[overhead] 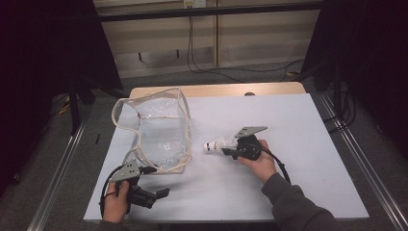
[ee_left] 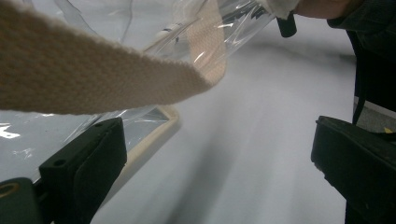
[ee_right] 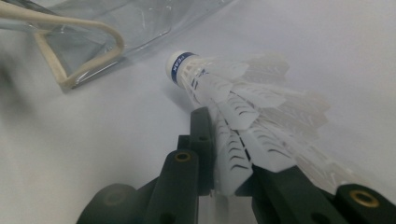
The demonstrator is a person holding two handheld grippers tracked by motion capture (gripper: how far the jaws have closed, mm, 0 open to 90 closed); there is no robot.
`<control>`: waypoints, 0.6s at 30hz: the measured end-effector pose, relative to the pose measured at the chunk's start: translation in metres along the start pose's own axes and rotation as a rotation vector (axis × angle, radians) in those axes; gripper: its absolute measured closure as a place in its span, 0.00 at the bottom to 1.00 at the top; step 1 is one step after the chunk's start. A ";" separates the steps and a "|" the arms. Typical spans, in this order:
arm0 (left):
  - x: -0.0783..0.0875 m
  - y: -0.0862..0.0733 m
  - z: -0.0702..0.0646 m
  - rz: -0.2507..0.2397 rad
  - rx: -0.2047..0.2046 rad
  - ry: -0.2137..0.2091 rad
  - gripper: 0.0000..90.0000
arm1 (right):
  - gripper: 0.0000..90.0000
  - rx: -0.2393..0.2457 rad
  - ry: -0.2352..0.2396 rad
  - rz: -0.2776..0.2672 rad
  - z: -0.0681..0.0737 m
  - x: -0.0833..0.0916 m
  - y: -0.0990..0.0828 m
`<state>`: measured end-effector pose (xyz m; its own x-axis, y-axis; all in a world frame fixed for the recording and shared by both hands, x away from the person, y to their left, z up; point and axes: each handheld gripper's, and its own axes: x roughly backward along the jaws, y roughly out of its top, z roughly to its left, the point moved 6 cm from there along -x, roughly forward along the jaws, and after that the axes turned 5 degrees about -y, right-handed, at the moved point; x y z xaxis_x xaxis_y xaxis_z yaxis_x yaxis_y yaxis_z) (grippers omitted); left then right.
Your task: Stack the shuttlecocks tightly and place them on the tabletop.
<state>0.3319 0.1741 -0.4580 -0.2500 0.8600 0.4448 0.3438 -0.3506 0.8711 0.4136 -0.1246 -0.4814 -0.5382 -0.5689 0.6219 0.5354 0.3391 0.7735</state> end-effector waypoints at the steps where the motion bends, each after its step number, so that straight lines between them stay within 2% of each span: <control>1: 0.000 0.000 0.000 -0.002 -0.001 0.000 0.04 | 0.92 -0.002 0.007 0.001 0.001 0.001 0.000; 18: 0.003 0.001 -0.001 0.000 -0.006 0.003 0.04 | 0.92 0.007 0.030 -0.002 0.003 0.010 0.011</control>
<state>0.3305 0.1762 -0.4557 -0.2524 0.8590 0.4455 0.3382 -0.3531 0.8723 0.4129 -0.1242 -0.4664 -0.5198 -0.5915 0.6163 0.5295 0.3431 0.7759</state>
